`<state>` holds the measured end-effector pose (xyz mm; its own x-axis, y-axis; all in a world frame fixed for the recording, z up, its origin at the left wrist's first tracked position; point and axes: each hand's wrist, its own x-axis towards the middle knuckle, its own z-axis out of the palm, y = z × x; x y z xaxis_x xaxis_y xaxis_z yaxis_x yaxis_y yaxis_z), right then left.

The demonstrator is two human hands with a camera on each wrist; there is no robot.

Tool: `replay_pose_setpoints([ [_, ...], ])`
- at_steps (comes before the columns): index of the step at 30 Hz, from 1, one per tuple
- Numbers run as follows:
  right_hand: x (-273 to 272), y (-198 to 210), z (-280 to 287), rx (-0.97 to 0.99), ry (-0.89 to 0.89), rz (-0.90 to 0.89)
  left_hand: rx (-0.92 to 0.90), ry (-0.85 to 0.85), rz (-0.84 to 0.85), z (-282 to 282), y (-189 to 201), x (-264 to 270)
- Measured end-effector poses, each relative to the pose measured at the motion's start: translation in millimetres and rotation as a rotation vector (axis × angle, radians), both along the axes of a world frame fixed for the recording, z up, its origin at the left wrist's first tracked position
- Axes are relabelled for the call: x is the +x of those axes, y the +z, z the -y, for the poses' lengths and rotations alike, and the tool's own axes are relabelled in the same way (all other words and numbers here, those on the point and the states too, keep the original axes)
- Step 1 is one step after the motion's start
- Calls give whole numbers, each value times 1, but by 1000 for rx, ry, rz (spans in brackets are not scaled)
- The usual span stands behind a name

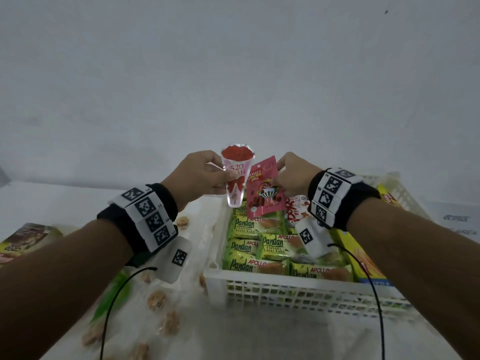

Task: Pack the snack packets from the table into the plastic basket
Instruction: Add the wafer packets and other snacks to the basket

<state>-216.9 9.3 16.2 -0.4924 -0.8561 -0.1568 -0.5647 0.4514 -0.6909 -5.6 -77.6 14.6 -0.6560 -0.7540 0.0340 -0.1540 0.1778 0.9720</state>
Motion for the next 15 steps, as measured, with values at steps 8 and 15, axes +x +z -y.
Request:
replay_pose_setpoints([
  [8,-9,-24,18,86,-15,118,55,-35,15,18,-10,-6],
  [15,-15,-33,21,53,-53,340,75,-49,-12,23,-14,-9],
])
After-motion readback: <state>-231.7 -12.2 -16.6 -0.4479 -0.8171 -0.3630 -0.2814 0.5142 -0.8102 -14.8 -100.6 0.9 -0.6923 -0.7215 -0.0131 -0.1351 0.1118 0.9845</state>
